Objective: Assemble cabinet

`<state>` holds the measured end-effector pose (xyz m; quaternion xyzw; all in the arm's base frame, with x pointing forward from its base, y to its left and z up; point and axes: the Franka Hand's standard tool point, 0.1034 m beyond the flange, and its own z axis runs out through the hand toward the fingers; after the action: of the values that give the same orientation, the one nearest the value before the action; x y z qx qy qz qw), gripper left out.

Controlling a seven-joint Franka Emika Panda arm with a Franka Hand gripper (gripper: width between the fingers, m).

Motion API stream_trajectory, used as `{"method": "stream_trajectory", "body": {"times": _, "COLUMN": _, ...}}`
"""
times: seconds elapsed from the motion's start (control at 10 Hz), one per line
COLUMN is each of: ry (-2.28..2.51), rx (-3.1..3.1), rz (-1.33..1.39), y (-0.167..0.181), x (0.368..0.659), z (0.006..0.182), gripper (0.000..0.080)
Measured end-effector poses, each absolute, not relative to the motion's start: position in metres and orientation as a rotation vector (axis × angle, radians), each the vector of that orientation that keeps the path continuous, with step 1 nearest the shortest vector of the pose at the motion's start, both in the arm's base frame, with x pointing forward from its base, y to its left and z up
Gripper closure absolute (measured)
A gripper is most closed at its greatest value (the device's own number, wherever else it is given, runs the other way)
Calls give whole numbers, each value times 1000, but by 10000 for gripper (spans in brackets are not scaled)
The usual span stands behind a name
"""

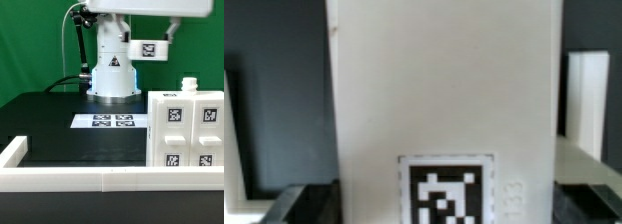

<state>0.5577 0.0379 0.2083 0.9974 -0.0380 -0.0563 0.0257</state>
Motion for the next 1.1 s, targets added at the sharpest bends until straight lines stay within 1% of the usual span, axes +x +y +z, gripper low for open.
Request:
{"method": "stream_trajectory", "body": {"times": 0.1, "ry": -121, "rx": 3089, "rz": -159, "y": 40, "x": 566, "z": 206, "gripper": 240}}
{"method": "stream_trajectory", "body": {"times": 0.2, "ry": -122, "rx": 3089, "rz": -167, "y": 39, "x": 563, "z": 205, "gripper": 240}}
{"method": "stream_trajectory", "body": {"times": 0.7, "ry": -121, "rx": 3088, "rz": -172, "y": 41, "x": 563, "z": 203, "gripper": 240}}
{"method": "stream_trajectory", "body": {"times": 0.8, "ry": -104, "rx": 3088, "rz": -172, "y": 52, "x": 567, "z": 202, "gripper": 240}}
{"method": "stream_trajectory", "body": {"times": 0.9, "ry": -74, "rx": 3089, "rz": -153, "y": 70, "x": 581, "z": 201, "gripper": 240}}
{"method": "stream_trajectory", "body": {"times": 1.1, "ry": -93, "rx": 3094, "rz": -126, "y": 90, "x": 602, "z": 197, "gripper": 240}}
